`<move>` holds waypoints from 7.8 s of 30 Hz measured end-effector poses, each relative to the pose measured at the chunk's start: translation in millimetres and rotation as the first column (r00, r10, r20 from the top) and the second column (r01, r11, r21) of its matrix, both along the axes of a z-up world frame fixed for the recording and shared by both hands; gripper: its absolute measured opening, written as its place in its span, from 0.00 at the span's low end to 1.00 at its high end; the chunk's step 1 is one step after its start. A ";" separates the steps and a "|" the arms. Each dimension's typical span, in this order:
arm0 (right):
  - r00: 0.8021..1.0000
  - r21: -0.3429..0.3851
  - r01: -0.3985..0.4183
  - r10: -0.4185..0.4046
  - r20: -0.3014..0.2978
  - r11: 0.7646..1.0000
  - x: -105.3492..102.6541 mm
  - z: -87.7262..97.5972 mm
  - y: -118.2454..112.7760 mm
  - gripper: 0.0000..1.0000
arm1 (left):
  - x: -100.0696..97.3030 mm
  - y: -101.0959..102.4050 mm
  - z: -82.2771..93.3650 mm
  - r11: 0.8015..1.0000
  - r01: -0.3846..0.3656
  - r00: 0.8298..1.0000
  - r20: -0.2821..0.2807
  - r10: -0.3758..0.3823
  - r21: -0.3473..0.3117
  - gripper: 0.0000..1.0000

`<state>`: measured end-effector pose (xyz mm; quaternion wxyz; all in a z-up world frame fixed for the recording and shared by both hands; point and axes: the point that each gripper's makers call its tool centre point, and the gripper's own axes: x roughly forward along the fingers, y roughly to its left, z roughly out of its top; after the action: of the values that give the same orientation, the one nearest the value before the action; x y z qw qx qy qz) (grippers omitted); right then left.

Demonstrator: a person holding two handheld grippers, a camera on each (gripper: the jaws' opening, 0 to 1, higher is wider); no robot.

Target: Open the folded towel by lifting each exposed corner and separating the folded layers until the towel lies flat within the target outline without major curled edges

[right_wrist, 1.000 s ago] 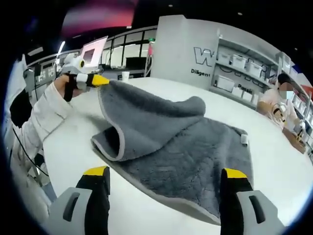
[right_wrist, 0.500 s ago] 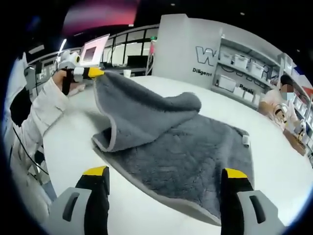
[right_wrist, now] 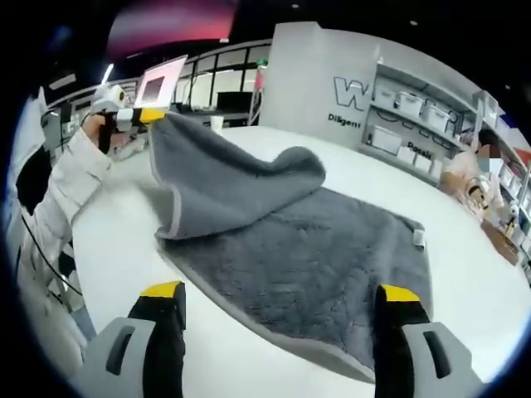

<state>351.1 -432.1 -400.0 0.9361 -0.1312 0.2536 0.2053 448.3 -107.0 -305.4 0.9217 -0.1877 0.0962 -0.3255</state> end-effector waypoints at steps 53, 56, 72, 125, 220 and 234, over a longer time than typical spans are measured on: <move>0.999 -0.029 -0.032 0.031 -0.014 0.999 1.0 -0.9 7.3 0.93 | -35.6 105.8 -57.9 0.942 -0.236 0.959 -0.098 0.265 0.239 0.02; 0.999 -0.030 -0.035 0.034 -0.015 0.999 0.9 -1.0 8.2 0.93 | -37.7 110.5 -60.1 0.937 -0.249 0.954 -0.102 0.280 0.244 0.02; 0.999 -0.047 -0.041 0.040 -0.029 0.998 -0.3 -4.2 9.6 0.92 | -48.1 132.8 -75.8 0.920 -0.290 0.935 -0.129 0.332 0.264 0.02; 0.998 -0.062 -0.045 0.043 -0.040 0.997 -1.8 -4.6 9.4 0.92 | -74.4 184.4 -102.5 0.830 -0.375 0.877 -0.133 0.462 0.412 0.02; 0.883 0.127 0.470 -0.467 -0.058 0.873 -15.8 -39.3 -192.4 0.04 | -85.1 183.6 -115.5 0.831 -0.358 0.878 -0.148 0.454 0.426 0.13; 0.891 0.101 0.453 -0.451 -0.046 0.886 -15.9 -38.6 -194.0 0.00 | -85.6 185.1 -120.7 0.827 -0.370 0.872 -0.148 0.466 0.424 0.03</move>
<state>335.2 -626.1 -438.6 0.9612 -0.0152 0.2753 -0.0032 362.7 78.1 -426.1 0.9700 -0.0597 0.2271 -0.0633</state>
